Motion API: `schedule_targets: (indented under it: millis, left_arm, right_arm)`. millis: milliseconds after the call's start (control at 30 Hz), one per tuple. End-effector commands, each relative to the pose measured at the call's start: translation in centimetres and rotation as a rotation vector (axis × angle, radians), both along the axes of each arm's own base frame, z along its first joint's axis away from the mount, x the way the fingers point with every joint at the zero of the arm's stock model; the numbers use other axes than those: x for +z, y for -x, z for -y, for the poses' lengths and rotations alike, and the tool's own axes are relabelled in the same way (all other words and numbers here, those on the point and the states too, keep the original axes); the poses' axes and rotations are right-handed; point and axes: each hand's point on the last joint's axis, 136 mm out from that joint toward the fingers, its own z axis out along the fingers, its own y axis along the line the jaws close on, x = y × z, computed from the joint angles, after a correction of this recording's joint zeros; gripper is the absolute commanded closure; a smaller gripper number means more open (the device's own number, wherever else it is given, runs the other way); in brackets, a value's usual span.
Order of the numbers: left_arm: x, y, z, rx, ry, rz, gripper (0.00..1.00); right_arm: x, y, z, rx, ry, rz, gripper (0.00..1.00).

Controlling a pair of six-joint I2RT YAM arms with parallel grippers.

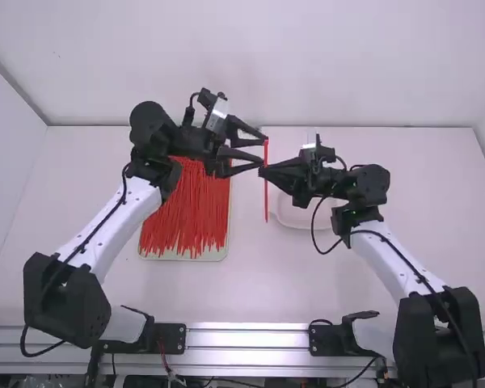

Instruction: Fasten the cable tie

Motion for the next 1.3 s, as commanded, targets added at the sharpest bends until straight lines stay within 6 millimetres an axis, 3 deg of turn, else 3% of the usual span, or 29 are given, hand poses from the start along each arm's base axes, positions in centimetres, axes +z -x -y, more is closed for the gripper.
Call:
schedule_targets:
  millis: [0,133,467,1067,1267]
  left_arm:
    - [1.34,0.42,-0.01,-0.003,0.011,0.027,0.48]
    - [1.34,0.39,-0.01,-0.001,0.011,0.025,0.60]
    - [1.37,-0.07,0.06,0.023,0.017,0.008,0.75]
    - [1.96,0.17,0.56,0.026,0.036,0.018,0.84]
    - [1.95,0.18,0.57,0.025,0.036,0.018,0.92]
  right_arm:
    - [1.20,0.23,-0.28,0.011,-0.006,0.053,1.00]
    - [1.24,-0.13,0.04,-0.006,-0.008,0.052,1.00]
    - [1.42,-0.24,-0.12,-0.015,-0.017,0.053,1.00]
    - [1.58,-0.52,-0.21,-0.033,-0.028,0.048,1.00]
    - [1.58,-0.40,-0.35,-0.028,-0.028,0.048,1.00]
